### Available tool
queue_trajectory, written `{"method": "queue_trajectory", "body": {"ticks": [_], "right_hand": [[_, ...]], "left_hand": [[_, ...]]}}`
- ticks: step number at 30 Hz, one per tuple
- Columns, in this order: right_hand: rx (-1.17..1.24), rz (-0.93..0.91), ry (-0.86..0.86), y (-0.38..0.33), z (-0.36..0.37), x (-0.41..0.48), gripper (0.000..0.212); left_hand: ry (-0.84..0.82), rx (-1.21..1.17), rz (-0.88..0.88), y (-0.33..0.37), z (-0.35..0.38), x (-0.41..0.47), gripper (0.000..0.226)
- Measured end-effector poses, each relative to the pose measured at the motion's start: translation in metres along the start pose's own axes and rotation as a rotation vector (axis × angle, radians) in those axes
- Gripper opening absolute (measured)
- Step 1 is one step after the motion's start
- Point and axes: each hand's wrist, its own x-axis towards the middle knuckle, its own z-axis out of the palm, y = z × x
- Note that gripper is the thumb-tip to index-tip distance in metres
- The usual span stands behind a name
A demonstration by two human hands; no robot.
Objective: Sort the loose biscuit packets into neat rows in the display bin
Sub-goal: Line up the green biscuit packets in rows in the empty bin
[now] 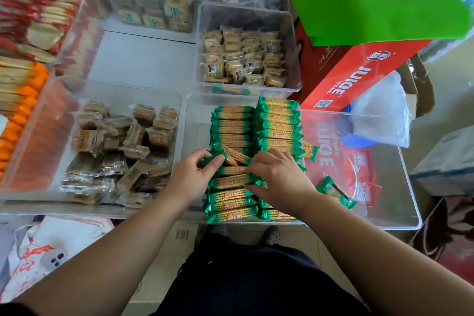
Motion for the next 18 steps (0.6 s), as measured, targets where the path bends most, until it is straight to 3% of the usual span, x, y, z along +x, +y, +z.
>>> {"method": "queue_trajectory", "body": {"ticks": [2,4,9,14,18], "right_hand": [[-0.004,0.002,0.009,-0.001,0.0,-0.001,0.037],[-0.021,0.005,0.006,-0.001,-0.001,-0.001,0.036],[-0.075,-0.009,0.077,0.0,-0.001,0.001,0.03],[-0.046,-0.015,0.111,-0.002,0.002,0.002,0.027],[-0.086,-0.021,0.108,0.002,0.006,0.003,0.02]], "left_hand": [[0.011,0.047,0.025,0.002,-0.003,0.004,0.029],[-0.012,0.135,0.108,0.001,-0.008,0.007,0.015],[-0.11,0.355,0.327,0.001,-0.018,0.01,0.034],[-0.04,0.3,0.329,0.001,-0.024,0.009,0.012],[-0.033,0.346,0.293,-0.001,-0.027,0.011,0.021]]}}
